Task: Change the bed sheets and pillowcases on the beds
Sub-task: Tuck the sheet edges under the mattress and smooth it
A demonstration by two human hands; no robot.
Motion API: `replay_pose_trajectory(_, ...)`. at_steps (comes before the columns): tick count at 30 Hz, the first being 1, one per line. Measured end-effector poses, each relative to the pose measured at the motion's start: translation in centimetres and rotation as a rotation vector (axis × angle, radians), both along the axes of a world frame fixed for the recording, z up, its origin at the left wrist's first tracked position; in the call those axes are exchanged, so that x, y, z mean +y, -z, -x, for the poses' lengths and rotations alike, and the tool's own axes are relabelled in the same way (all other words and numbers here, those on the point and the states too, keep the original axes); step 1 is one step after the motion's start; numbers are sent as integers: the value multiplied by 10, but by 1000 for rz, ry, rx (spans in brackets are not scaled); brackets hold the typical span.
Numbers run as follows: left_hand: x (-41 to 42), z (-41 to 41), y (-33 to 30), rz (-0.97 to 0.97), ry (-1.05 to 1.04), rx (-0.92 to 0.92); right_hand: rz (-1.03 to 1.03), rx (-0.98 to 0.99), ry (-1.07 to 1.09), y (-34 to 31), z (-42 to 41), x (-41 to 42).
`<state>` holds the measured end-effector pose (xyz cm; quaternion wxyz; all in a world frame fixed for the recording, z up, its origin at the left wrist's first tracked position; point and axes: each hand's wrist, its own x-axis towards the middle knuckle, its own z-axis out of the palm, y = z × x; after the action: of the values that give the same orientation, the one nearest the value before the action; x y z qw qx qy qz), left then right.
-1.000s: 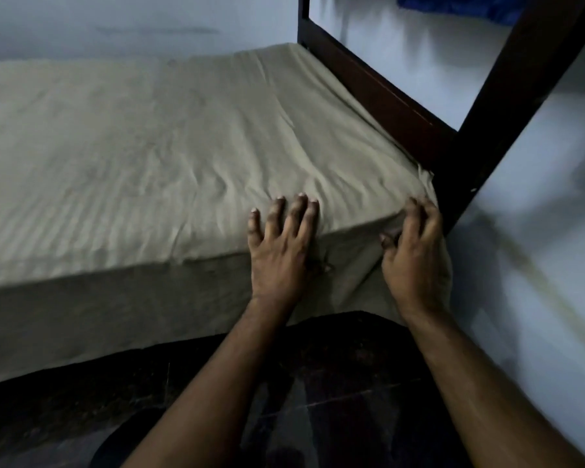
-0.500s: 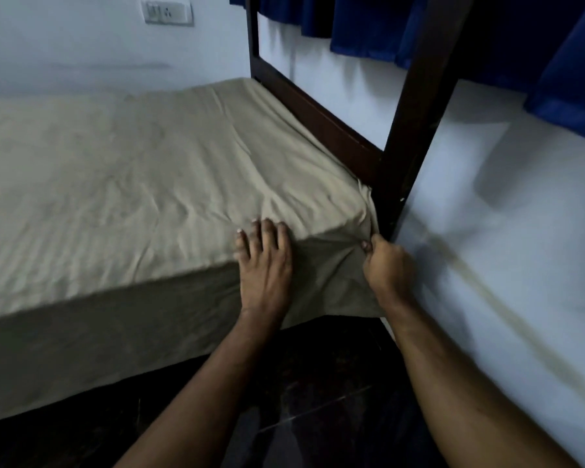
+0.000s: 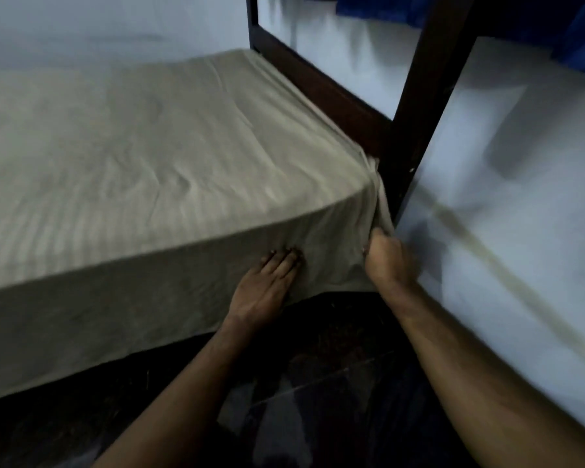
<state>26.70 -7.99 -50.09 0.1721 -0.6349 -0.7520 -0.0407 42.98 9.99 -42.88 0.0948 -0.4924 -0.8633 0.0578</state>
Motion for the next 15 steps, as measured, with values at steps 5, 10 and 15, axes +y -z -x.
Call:
replay_pose_trajectory(5, -21, -15, 27, -15, -248, -209, 128, -35, -470, 17, 23, -32)
replay_pose_trajectory(10, -19, -34, 36, 76, -390, -331, 87, -362, -745, 46, 29, -37)
replay_pose_trajectory(15, -39, -34, 37, 20, -515, -328, -15, -431, -789, 61, 17, -22)
